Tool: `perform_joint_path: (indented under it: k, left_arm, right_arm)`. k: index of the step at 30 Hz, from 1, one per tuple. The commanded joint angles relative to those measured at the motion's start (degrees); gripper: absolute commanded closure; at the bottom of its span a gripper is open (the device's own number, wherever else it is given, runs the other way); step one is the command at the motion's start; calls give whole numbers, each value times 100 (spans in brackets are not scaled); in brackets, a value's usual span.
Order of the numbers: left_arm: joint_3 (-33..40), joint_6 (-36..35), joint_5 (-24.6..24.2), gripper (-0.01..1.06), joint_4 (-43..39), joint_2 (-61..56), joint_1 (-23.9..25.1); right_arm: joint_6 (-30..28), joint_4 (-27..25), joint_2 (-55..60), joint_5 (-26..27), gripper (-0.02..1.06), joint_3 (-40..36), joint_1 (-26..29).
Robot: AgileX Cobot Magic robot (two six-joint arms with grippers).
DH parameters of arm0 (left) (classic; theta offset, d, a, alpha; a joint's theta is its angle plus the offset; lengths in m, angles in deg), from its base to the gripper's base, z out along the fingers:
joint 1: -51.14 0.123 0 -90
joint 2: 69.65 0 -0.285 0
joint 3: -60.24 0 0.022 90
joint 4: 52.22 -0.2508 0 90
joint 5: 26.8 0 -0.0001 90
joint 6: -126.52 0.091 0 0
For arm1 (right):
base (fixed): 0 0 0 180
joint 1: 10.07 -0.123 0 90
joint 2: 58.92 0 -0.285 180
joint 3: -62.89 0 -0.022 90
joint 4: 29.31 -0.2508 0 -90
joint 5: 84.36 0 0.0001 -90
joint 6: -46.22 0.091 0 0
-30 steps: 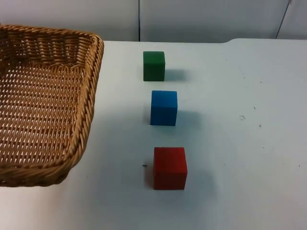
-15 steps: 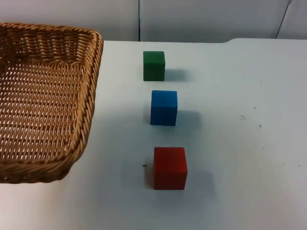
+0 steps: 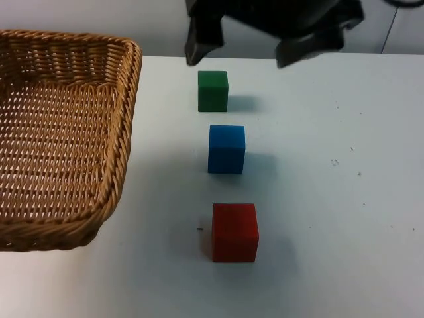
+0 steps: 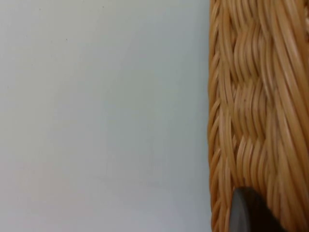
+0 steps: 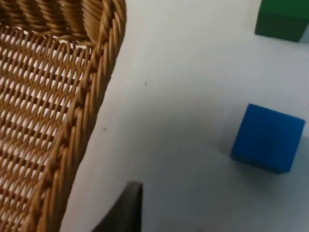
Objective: Pick up the basket with the left hand and place the blue cube into the basket with the right hand.
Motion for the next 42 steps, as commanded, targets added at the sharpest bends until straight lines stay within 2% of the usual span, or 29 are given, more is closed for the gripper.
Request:
perform_joint_path:
  k: [1, 3, 9, 16, 22, 24, 30, 42]
  left_arm:
    - [-3, -15, -131, 105, 218, -64, 23]
    - [-3, -15, -146, 105, 218, -64, 23]
    - [-3, -15, -189, 105, 218, -64, 23]
    - [-3, -15, -202, 105, 265, -64, 23]
    - [-3, -15, -202, 105, 265, -64, 23]
    - [-3, -15, -215, 105, 267, -64, 23]
    - [-3, -15, -239, 105, 267, -64, 23]
    - [-3, -15, -226, 105, 267, -64, 23]
  right_arm:
    - [343, 61, 239, 228, 1, 46, -28]
    - [740, 163, 555, 201, 2, 46, -28]
    - [1018, 250, 970, 396, 4, 46, 42]
    - [1029, 225, 1266, 821, 4, 58, 341]
    - [973, 225, 1671, 859, 4, 427, 436]
    - [761, 225, 1908, 705, 4, 774, 436]
    - [687, 250, 2349, 75, 4, 1440, 436]
    - [712, 211, 2779, 108, 6, 1494, 465]
